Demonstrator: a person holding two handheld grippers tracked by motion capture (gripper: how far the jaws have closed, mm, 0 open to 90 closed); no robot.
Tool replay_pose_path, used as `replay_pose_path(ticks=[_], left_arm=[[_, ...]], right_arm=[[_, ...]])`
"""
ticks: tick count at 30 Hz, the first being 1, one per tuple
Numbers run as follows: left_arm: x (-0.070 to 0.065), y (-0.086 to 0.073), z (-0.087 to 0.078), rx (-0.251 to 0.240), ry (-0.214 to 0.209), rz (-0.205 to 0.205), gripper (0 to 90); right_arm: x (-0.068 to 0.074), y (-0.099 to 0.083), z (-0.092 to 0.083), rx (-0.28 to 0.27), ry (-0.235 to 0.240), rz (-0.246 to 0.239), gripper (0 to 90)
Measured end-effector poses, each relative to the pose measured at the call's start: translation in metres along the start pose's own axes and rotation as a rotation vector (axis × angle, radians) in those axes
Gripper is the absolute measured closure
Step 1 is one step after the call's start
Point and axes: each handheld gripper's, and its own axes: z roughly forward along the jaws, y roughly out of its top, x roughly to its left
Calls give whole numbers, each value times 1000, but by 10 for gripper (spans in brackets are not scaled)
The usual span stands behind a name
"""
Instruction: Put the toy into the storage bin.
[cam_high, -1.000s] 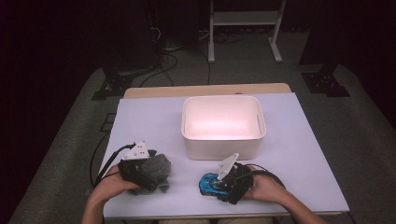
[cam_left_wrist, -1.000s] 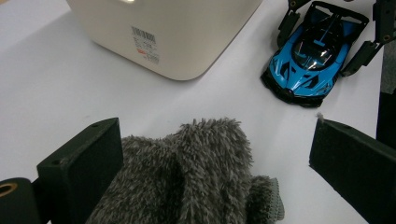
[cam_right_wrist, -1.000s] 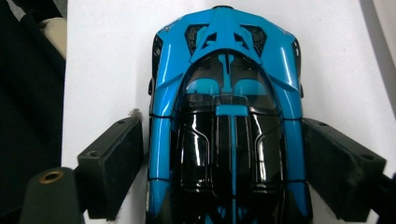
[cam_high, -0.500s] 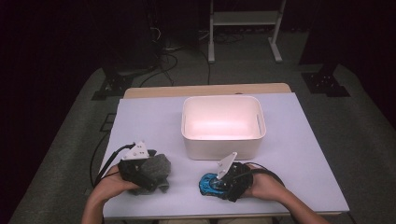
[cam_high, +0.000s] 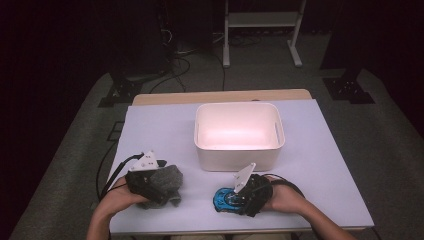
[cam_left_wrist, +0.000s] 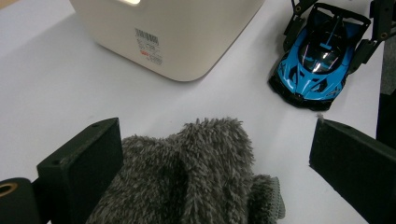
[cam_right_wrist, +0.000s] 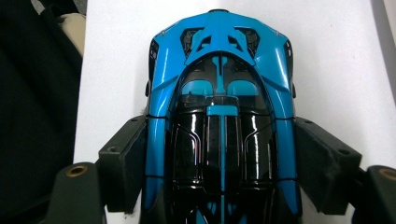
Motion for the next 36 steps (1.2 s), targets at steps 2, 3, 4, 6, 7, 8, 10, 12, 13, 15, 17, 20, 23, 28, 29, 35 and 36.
replay_pose_path(ticks=[2,3,4,6,7,8,10,12,13,15,17,20,23,28,29,35,36], left_arm=[[0,0,0,-1,-1,2,24],[0,0,0,-1,-2,2,24],[0,0,0,-2,-2,1,24],[0,0,0,-3,-2,0,24],[0,0,0,-2,-2,0,24],[0,0,0,-2,-2,0,24],[0,0,0,-2,-2,0,24],[0,0,-1,-3,-2,0,24],[0,0,-1,-3,-2,0,24],[0,0,-1,0,-1,1,24],[1,-1,0,2,-1,4,24],[1,-1,0,1,-2,2,24],[1,-1,0,0,-2,1,24],[2,-2,1,8,-2,-3,24],[2,-2,1,8,-2,-4,24],[3,-3,1,2,-3,-9,24],[3,-3,1,2,-3,-9,24]], right_arm=[[0,0,0,-1,-3,0,251],[-1,0,-1,-3,2,4,252],[-1,0,-2,-5,1,4,252],[-1,0,-3,-8,4,8,251],[-1,0,-4,-9,6,9,251],[-1,1,-4,-12,6,11,251],[-1,1,-6,-10,9,7,252],[-1,3,-8,-14,11,10,251],[-1,3,-9,-16,14,6,251],[0,6,-12,-16,15,0,251],[1,8,-17,-20,18,2,251],[1,12,-25,-29,21,-5,251],[2,17,-35,-49,33,-8,251],[7,30,-52,-59,34,-25,251],[8,33,-55,-58,37,-30,251],[11,49,-75,-66,46,-57,251],[11,49,-75,-66,46,-57,251]])
